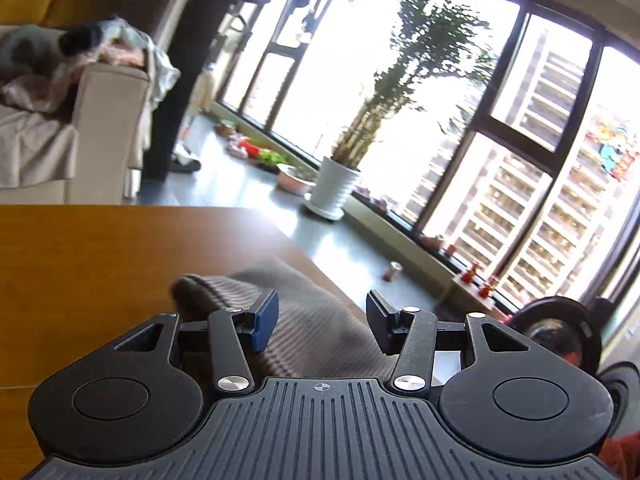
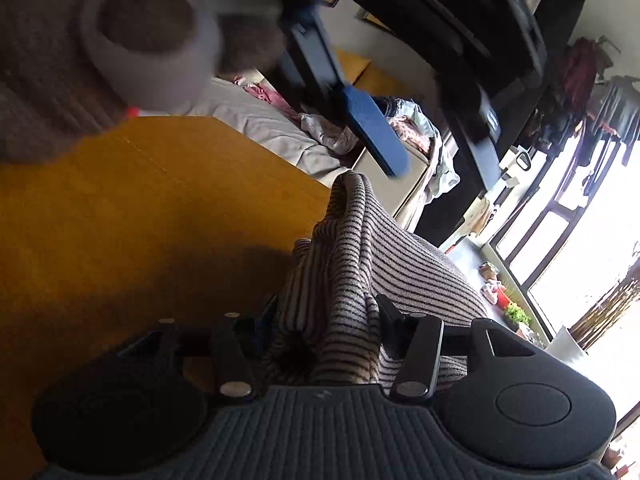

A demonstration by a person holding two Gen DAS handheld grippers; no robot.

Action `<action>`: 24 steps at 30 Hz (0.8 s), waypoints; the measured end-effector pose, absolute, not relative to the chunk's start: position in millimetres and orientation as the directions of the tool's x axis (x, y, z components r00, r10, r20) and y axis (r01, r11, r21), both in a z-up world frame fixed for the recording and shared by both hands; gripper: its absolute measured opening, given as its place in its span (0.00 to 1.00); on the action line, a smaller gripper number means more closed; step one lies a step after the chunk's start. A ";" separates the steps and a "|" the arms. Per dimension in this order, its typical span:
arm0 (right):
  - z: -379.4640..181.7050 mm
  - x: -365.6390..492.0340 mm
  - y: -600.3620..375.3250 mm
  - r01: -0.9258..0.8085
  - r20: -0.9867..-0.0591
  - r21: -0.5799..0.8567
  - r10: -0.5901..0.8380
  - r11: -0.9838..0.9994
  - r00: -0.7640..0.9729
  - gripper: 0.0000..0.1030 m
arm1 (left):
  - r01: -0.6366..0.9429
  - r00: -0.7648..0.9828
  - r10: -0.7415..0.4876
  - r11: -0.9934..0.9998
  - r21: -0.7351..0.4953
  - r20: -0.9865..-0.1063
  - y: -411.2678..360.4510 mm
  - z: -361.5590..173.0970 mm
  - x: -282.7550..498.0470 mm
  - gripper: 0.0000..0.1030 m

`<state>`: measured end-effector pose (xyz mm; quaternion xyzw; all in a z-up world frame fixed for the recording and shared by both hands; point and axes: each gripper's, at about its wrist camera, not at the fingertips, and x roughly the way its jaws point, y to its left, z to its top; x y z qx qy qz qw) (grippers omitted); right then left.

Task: Fold clothes

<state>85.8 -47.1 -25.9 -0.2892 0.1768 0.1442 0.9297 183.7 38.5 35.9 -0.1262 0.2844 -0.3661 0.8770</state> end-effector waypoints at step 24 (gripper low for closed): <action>-3.8 133.5 -203.3 -0.346 -0.468 0.380 0.501 0.858 0.728 0.64 | 0.506 0.588 -0.624 0.780 -0.368 -0.515 41.7 -13.0 204.3 0.41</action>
